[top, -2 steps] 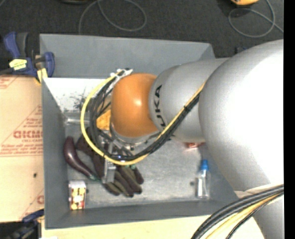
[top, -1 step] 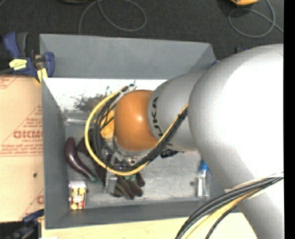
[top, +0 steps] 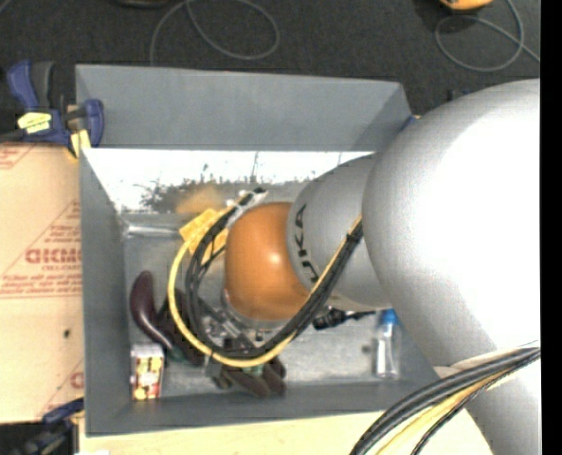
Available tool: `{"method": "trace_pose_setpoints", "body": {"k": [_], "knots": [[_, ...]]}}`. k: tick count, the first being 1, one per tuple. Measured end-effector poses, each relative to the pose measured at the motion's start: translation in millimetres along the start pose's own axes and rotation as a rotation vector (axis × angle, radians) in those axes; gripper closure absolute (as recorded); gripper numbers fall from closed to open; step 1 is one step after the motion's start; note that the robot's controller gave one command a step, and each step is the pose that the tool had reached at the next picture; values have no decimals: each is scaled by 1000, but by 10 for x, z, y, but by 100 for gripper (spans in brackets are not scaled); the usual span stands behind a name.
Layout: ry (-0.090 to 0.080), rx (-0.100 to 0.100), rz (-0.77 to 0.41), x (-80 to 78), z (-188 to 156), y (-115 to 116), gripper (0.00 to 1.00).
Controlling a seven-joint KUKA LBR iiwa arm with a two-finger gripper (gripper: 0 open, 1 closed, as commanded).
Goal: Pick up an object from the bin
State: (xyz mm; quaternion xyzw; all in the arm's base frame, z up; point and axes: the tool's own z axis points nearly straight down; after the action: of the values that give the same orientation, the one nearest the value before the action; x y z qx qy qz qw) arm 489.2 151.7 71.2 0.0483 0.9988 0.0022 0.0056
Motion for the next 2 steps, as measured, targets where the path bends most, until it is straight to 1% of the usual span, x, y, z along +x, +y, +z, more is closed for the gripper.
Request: {"method": "trace_pose_setpoints", "body": {"k": [2], "knots": [[2, 1, 1, 8, -39, -5, 100]]}}
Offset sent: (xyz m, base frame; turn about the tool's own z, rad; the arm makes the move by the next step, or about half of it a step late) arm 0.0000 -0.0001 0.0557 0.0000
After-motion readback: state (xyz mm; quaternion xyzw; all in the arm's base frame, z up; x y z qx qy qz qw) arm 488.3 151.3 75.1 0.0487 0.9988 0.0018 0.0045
